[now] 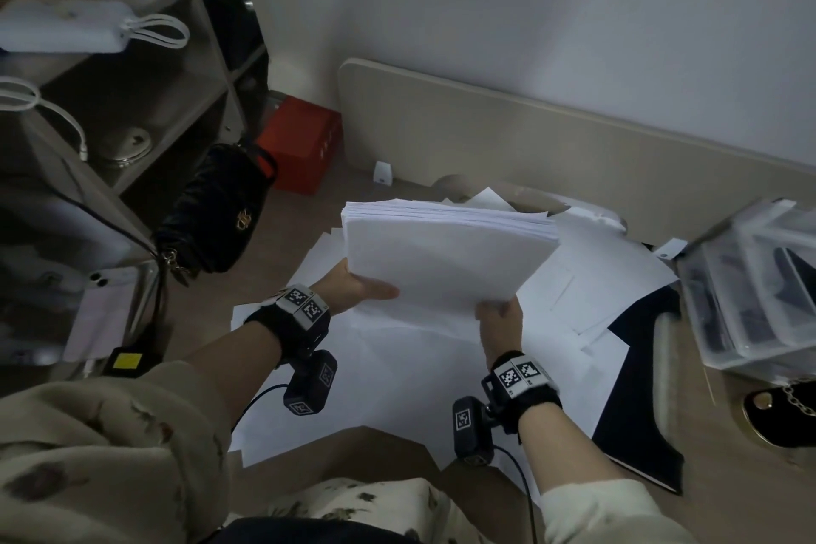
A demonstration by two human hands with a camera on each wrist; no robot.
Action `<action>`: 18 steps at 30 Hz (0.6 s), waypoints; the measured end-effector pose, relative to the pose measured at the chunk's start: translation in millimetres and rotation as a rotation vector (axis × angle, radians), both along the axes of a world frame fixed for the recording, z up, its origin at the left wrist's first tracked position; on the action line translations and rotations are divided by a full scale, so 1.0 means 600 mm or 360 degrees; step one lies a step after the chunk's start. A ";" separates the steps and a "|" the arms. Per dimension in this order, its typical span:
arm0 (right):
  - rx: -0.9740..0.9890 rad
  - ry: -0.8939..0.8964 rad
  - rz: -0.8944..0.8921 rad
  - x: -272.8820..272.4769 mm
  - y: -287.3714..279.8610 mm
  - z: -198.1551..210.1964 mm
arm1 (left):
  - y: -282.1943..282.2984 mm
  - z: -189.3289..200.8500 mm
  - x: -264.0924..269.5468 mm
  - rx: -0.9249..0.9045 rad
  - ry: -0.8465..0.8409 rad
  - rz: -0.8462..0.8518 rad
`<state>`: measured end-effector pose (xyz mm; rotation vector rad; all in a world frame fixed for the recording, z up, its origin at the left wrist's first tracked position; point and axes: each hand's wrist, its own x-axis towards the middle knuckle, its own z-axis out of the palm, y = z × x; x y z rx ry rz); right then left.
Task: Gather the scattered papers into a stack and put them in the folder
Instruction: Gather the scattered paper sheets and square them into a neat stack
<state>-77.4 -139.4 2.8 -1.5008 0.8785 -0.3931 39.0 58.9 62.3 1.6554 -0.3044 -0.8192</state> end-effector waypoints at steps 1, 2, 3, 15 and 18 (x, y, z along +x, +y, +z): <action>-0.0001 0.0013 0.0016 -0.002 -0.001 0.001 | 0.000 -0.001 -0.003 -0.0021 0.0008 0.0013; 0.0011 -0.0002 0.0017 -0.004 -0.001 0.006 | 0.000 0.000 -0.006 -0.0043 0.0008 0.0037; 0.0028 -0.0054 0.0009 -0.005 0.001 0.014 | -0.001 0.002 -0.008 -0.0063 -0.0008 0.0070; -0.0113 -0.0815 0.0016 0.000 0.004 0.170 | -0.008 0.070 -0.023 -0.0382 -0.0211 0.0508; -0.0176 -0.0885 0.0033 -0.003 0.008 0.188 | -0.018 0.094 -0.034 -0.0582 -0.0308 0.0671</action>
